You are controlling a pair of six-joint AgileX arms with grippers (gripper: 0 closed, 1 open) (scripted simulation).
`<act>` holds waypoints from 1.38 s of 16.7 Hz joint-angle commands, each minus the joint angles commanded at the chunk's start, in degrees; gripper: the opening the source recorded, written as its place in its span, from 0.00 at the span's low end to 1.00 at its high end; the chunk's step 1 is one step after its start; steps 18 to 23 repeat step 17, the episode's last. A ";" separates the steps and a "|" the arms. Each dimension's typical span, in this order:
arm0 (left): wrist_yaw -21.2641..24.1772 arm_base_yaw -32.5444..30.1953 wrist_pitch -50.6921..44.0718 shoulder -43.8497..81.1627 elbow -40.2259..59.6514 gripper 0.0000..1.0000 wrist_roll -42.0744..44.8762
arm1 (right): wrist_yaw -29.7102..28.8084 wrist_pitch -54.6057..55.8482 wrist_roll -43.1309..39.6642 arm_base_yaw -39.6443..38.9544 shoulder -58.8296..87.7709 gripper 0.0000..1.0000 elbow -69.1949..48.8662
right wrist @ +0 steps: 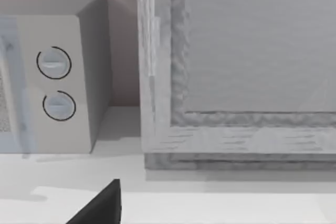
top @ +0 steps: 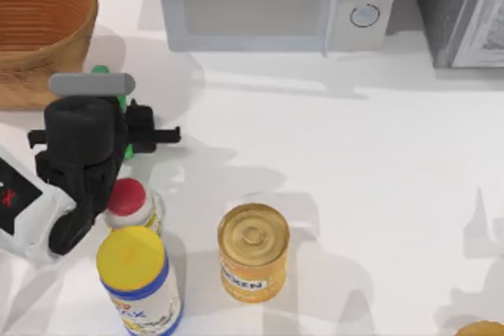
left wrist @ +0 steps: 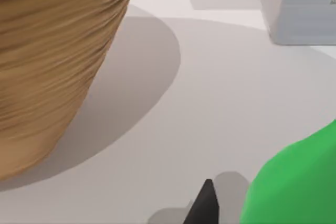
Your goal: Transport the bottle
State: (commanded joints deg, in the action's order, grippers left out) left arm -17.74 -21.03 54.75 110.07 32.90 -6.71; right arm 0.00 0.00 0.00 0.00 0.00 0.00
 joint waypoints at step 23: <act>0.00 0.00 0.00 0.00 0.00 1.00 0.00 | 0.00 0.00 0.00 0.00 0.00 1.00 0.00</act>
